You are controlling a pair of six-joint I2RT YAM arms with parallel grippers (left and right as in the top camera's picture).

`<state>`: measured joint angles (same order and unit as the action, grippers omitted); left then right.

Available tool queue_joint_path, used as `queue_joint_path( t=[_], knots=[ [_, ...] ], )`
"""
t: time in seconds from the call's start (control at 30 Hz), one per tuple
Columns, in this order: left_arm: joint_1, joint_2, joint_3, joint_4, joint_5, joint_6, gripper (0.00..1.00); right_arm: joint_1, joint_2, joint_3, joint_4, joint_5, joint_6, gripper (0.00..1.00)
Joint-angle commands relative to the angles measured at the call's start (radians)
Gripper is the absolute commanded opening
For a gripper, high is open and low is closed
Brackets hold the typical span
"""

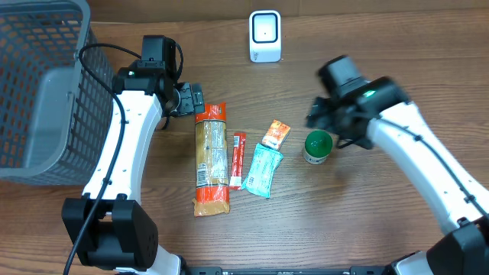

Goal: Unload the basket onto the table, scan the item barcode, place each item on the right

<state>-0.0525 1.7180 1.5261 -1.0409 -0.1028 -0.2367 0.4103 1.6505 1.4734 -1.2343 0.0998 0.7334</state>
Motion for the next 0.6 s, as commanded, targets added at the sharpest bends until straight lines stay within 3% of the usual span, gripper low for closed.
queue_joint_path(
  t=[0.0,0.23,0.37,0.57],
  knots=[
    [0.0,-0.012,0.015,0.0,-0.011,0.005,1.0,-0.056,-0.01,0.011,-0.021,-0.121,-0.001,1.0],
    [0.0,-0.012,0.015,0.0,-0.011,0.005,1.0,-0.034,-0.01,-0.012,0.029,-0.154,0.005,1.0],
    [0.0,-0.012,0.015,0.0,-0.011,0.005,1.0,-0.024,-0.01,-0.054,0.059,-0.154,0.132,1.0],
    [0.0,-0.012,0.015,0.0,-0.011,0.005,1.0,-0.022,-0.008,-0.146,0.126,-0.154,0.135,0.98]
  ],
)
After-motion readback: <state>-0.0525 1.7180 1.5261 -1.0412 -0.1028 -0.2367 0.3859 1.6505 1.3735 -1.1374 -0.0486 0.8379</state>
